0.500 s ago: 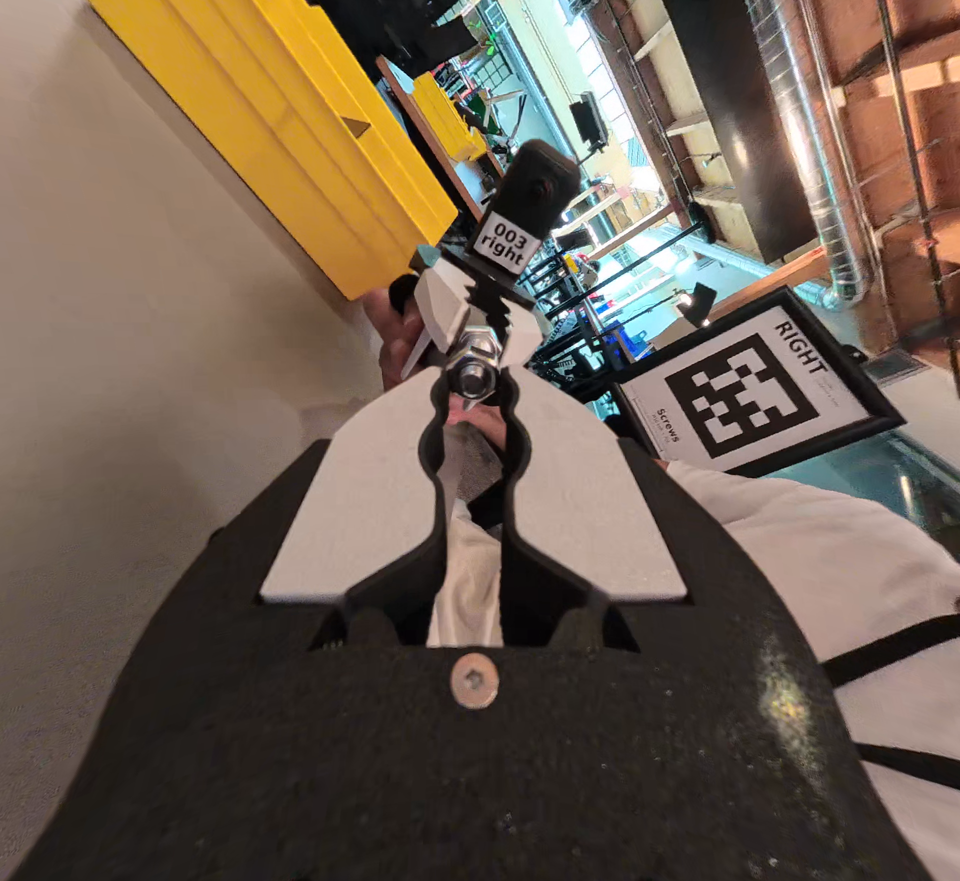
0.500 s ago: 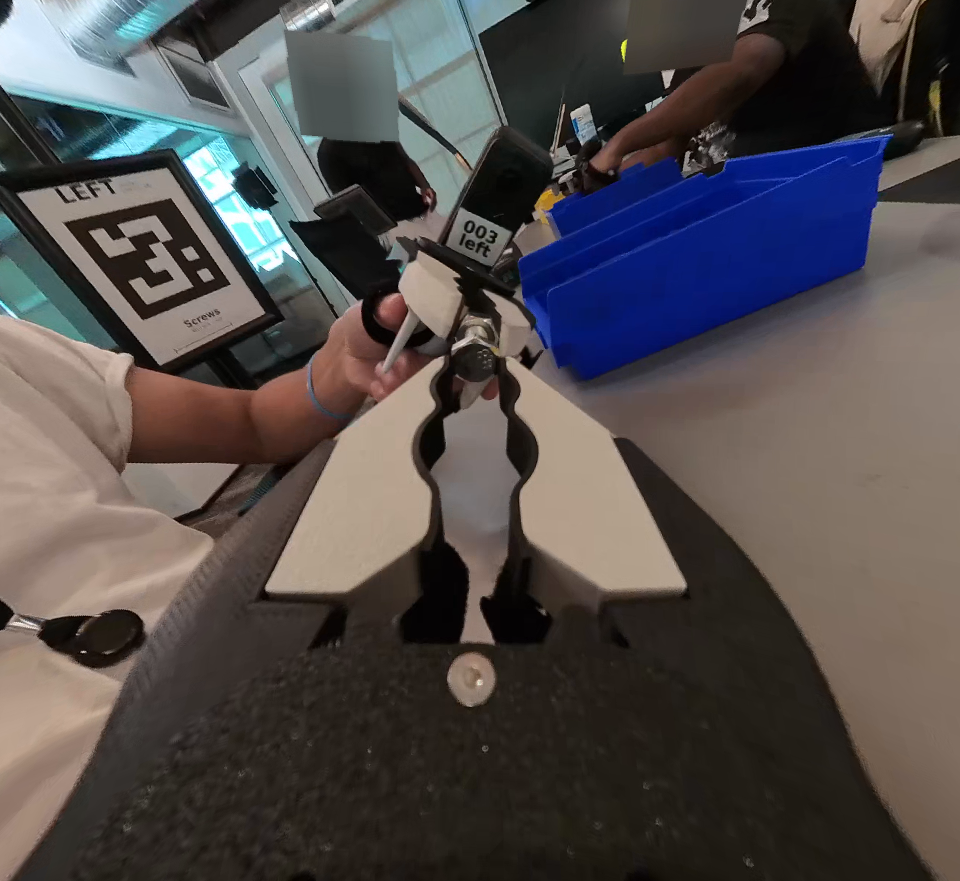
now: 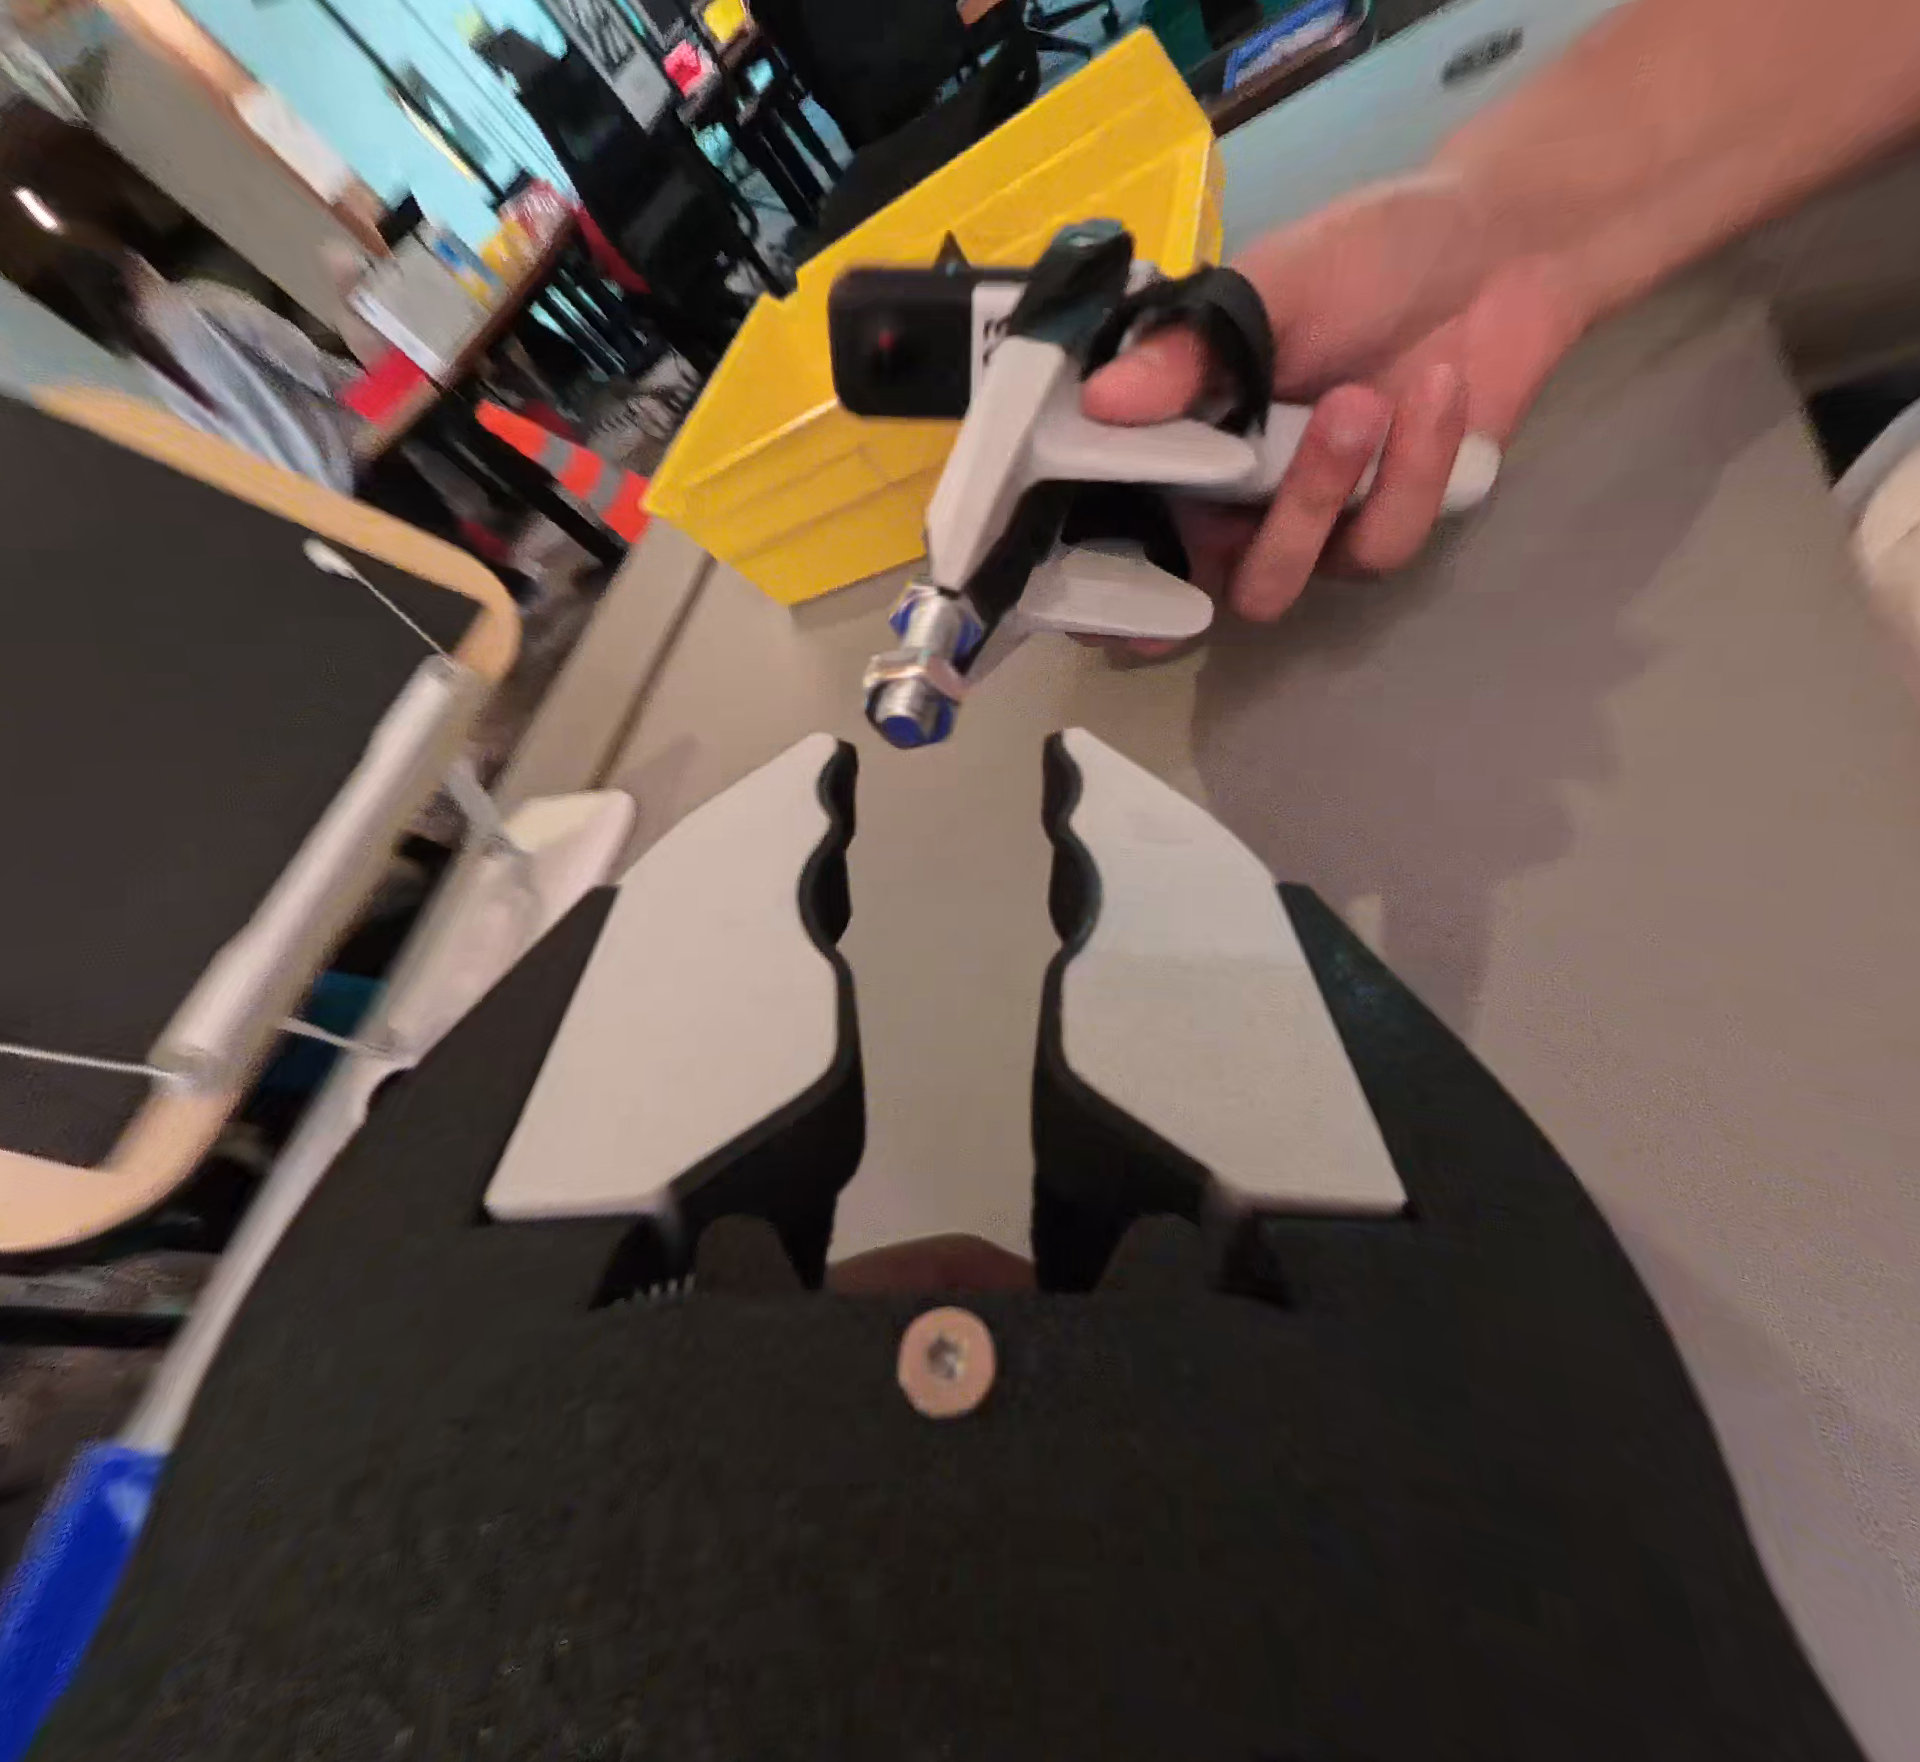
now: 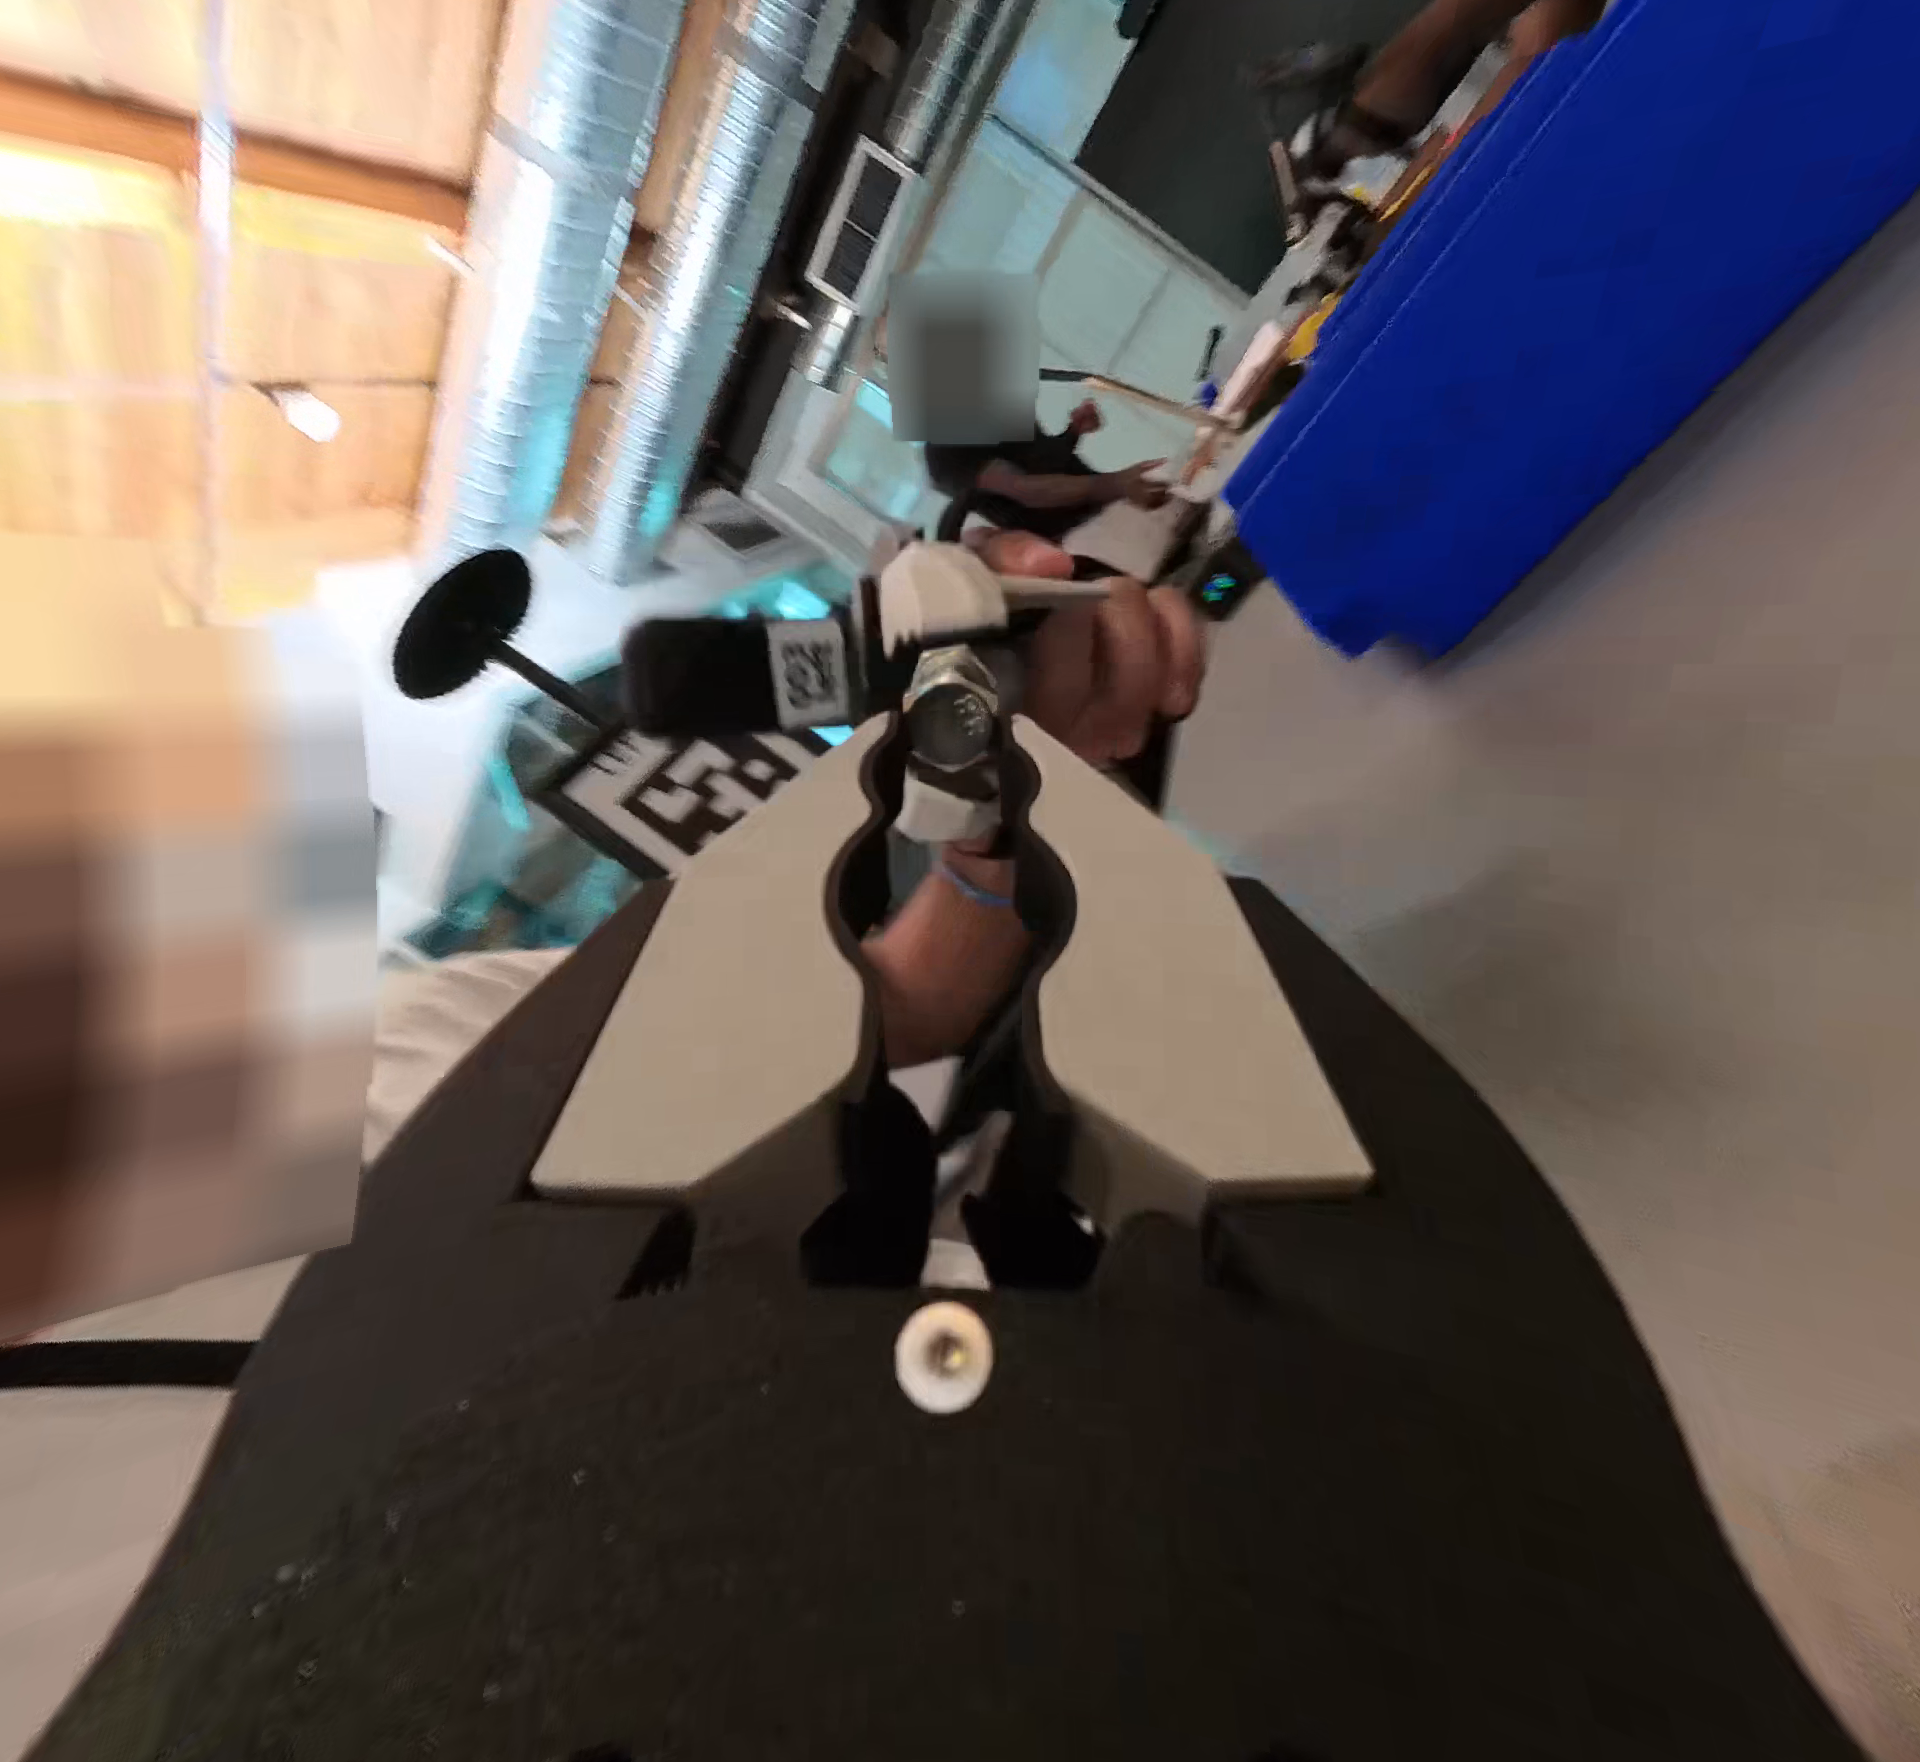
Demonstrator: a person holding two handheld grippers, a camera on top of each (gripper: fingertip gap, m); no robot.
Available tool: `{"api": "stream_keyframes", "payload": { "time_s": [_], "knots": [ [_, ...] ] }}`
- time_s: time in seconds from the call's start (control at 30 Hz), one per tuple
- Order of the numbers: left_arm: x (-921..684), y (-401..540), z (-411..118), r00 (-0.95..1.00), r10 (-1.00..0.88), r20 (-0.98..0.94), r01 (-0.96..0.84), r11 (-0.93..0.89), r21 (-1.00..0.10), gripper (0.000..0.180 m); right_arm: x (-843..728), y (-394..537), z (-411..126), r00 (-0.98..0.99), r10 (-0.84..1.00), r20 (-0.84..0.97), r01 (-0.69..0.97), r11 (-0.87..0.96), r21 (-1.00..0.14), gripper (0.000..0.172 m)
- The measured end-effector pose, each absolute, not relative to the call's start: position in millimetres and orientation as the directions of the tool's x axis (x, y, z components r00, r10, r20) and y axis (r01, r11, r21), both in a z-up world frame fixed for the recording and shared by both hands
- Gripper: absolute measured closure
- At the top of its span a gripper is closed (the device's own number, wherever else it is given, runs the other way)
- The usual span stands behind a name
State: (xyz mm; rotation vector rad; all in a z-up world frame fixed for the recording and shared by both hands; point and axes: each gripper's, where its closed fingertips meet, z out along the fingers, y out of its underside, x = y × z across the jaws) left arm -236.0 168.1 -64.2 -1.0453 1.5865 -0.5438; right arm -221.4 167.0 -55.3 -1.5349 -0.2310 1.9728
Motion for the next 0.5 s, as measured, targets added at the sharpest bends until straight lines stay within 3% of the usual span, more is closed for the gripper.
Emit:
{"api": "stream_keyframes", "payload": {
  "time_s": [0.07, 0.2, 0.27, 0.37, 0.5],
  "knots": [
    [-235, 164, -59, 0.035, -0.755, -0.654, -0.321, 0.612, -0.723, 0.152, -223, 165, -55, -0.225, 0.484, -0.845, -0.347, -0.85, -0.395, 0.156],
    [-232, 160, -53, 0.065, -0.714, -0.697, -0.303, 0.651, -0.696, 0.149, -232, 156, -63, -0.255, 0.409, -0.876, -0.256, -0.902, -0.347, 0.156],
    [-231, 156, -58, 0.028, -0.726, -0.687, -0.306, 0.648, -0.697, 0.156, -233, 154, -60, -0.287, 0.392, -0.874, -0.248, -0.912, -0.328, 0.155],
    [-233, 157, -64, 0.007, -0.732, -0.681, -0.335, 0.64, -0.691, 0.161, -235, 153, -63, -0.25, 0.421, -0.872, -0.239, -0.899, -0.366, 0.155],
    [-232, 160, -62, 0.028, -0.911, -0.412, -0.361, 0.375, -0.854, 0.161, -233, 156, -59, -0.154, 0.555, -0.818, -0.274, -0.819, -0.504, 0.155]
  ]
}}
